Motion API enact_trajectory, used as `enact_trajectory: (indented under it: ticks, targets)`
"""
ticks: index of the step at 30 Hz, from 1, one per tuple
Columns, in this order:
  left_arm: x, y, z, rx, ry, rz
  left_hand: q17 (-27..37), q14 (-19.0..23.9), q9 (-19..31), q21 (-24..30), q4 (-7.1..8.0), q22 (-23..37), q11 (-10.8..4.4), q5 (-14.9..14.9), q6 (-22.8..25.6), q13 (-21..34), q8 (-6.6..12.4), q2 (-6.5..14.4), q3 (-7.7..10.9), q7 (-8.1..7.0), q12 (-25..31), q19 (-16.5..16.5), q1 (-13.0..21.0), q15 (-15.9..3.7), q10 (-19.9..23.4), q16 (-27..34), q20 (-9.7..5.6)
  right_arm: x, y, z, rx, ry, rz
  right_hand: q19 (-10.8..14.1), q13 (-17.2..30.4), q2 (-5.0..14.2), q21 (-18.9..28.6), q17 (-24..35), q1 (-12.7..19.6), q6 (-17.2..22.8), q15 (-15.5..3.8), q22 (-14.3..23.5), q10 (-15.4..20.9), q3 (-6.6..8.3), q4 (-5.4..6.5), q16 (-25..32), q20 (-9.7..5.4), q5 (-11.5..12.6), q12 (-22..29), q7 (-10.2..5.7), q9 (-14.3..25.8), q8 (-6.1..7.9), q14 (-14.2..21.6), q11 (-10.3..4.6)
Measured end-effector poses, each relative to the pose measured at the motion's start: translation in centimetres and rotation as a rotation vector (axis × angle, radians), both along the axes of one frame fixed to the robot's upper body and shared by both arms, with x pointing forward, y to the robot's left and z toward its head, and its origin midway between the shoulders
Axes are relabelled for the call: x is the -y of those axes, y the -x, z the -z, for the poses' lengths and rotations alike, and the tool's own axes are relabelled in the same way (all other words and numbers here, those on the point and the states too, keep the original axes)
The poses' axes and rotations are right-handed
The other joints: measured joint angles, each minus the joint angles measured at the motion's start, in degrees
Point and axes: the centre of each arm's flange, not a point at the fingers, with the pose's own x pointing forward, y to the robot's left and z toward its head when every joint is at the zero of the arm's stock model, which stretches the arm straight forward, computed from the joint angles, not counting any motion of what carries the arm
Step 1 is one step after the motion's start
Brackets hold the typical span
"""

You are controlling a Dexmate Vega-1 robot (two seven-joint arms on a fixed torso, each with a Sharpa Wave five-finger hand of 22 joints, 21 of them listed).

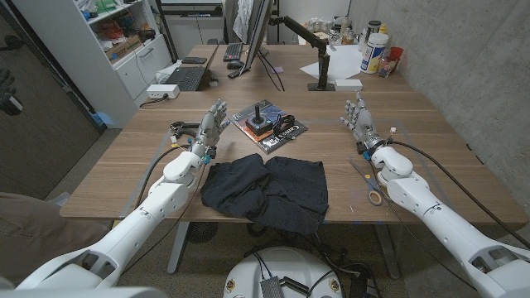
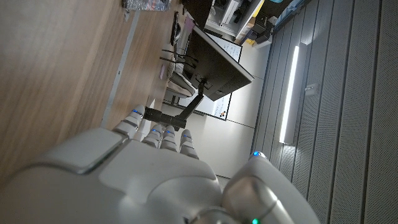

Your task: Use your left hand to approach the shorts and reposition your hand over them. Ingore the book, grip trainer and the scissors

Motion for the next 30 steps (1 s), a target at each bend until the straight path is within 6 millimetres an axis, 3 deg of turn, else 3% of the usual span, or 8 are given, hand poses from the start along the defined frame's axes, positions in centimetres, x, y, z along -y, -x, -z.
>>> enact_trajectory:
  ticks: [18,30]
  targets:
    - [-0.2,0.9,-0.5,0.037,-0.05,-0.005,-0.01,-1.05,-0.01,0.0,0.0,-0.12,0.0,0.0,0.0,-0.01,0.0,0.0,0.0,0.01,0.0,-0.22,0.0,-0.4,0.0,0.0,-0.22,0.2,0.0,-0.2,0.001,0.001,0.007,0.0,-0.01,0.0,-0.24,-0.01,0.0,0.0,0.0,0.0,0.01,0.0,0.0,0.0,0.0,0.0,0.0,0.0,0.0,0.0,0.0,0.0]
    - [-0.6,2.0,-1.0,0.075,-0.131,-0.028,-0.1,-1.97,-0.01,0.0,-0.89,-0.15,-0.21,0.0,0.0,-0.01,0.0,-0.45,0.06,0.01,0.0,-0.53,0.45,-1.32,-0.2,0.0,-0.53,0.4,0.1,-0.3,0.004,0.005,0.008,-0.42,-0.01,0.0,-0.68,-0.01,0.0,0.0,-0.71,-0.01,0.34,-0.17,-0.16,0.0,-0.01,0.0,0.0,0.0,-0.01,0.0,-1.34,0.32]
